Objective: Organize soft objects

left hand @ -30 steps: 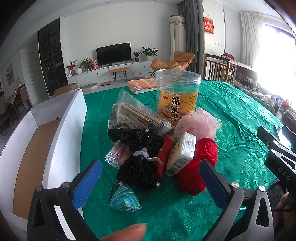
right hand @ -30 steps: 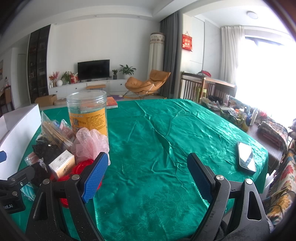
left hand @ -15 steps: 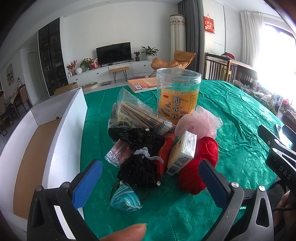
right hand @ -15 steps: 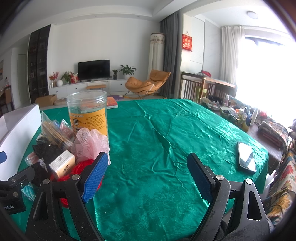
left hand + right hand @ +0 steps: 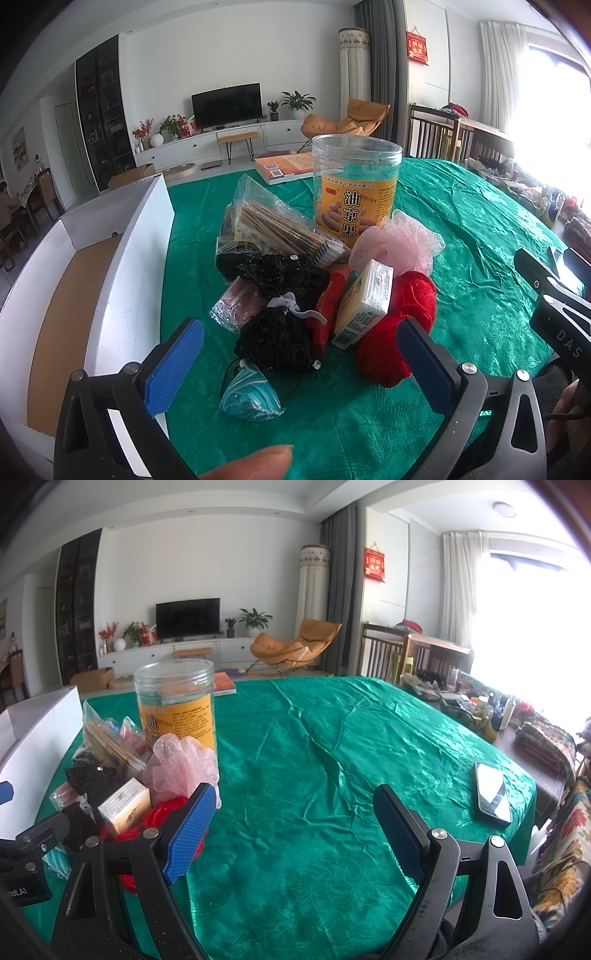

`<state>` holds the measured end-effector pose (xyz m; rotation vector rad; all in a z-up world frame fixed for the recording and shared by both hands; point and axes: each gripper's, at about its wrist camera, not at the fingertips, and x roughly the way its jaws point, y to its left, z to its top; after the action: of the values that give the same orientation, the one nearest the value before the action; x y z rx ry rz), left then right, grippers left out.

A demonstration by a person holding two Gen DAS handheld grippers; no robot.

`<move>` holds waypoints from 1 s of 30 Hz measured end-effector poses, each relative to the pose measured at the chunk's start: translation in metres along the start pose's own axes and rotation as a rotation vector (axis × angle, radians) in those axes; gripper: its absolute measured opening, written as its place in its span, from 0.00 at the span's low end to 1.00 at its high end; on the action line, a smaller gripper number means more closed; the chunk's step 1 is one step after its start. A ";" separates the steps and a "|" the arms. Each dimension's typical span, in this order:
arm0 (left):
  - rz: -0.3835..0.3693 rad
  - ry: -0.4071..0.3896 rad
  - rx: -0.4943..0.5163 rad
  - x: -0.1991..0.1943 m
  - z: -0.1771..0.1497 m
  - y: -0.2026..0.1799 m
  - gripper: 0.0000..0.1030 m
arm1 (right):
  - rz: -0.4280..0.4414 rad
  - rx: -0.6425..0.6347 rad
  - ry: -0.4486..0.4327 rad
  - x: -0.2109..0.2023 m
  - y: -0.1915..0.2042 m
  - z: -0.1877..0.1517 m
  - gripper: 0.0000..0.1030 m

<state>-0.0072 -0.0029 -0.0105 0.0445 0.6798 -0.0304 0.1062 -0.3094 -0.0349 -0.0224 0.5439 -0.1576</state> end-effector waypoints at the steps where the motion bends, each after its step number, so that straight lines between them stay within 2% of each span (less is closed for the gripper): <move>1: -0.001 0.000 0.000 0.000 0.000 0.000 1.00 | 0.000 0.000 0.001 0.000 0.000 0.000 0.86; 30: 0.005 0.025 0.002 0.004 -0.004 0.002 1.00 | 0.001 0.001 0.001 0.000 0.000 0.000 0.86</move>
<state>-0.0064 -0.0007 -0.0165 0.0487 0.7043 -0.0257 0.1062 -0.3098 -0.0354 -0.0211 0.5444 -0.1574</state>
